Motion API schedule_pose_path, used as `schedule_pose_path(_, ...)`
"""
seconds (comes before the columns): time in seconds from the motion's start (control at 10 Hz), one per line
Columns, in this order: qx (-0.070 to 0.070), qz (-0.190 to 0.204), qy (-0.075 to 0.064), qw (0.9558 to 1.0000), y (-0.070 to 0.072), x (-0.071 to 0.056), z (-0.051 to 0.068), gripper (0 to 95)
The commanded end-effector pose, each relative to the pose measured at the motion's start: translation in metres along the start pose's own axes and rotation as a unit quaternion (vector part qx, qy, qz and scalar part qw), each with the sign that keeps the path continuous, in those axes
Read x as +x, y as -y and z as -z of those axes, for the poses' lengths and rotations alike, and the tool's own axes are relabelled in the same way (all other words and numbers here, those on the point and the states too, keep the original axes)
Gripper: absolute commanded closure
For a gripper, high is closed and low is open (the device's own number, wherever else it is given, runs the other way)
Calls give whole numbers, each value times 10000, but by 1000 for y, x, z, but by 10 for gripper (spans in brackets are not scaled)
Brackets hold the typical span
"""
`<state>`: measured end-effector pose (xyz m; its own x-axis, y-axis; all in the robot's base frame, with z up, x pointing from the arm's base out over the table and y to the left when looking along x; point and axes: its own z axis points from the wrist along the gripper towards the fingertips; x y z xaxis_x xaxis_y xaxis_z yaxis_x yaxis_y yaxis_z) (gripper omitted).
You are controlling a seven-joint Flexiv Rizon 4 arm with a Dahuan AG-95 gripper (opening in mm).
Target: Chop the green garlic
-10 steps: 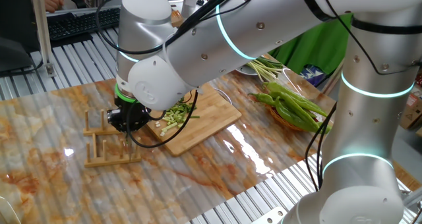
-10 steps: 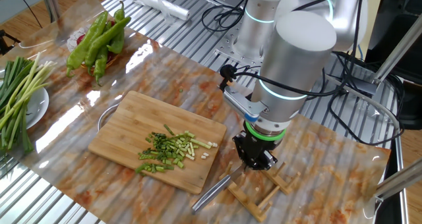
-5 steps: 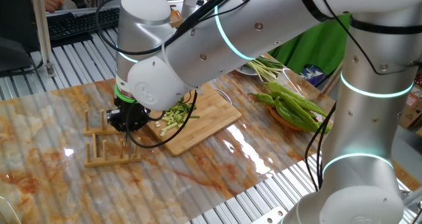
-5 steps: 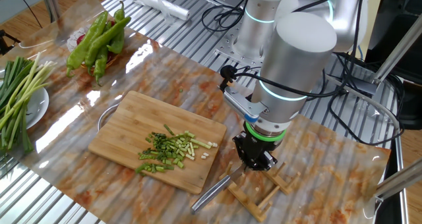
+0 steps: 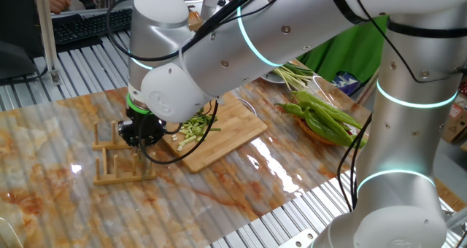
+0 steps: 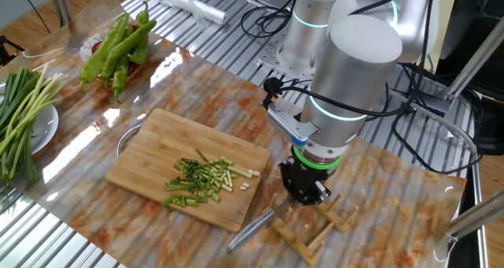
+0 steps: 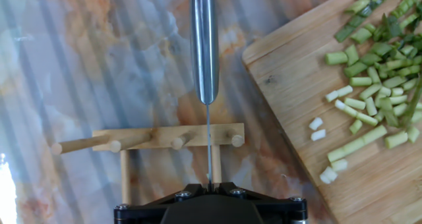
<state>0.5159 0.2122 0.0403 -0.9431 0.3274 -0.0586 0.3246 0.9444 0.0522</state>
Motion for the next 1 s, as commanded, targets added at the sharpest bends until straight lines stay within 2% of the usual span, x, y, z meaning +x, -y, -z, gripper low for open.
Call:
schedule_pose_path(0.1, -3, -5, -15, 10000, 0, 0, 0, 760)
schedule_pose_path(0.3, 11, 4, -43, 10000, -1, 1, 1, 760)
schedule_pose_path(0.6, 59, -7, -142, 9999, -5, 4, 13, 760)
schedule_pose_path(1.0, 123, 92, -281, 9995, -6, 6, 36, 760)
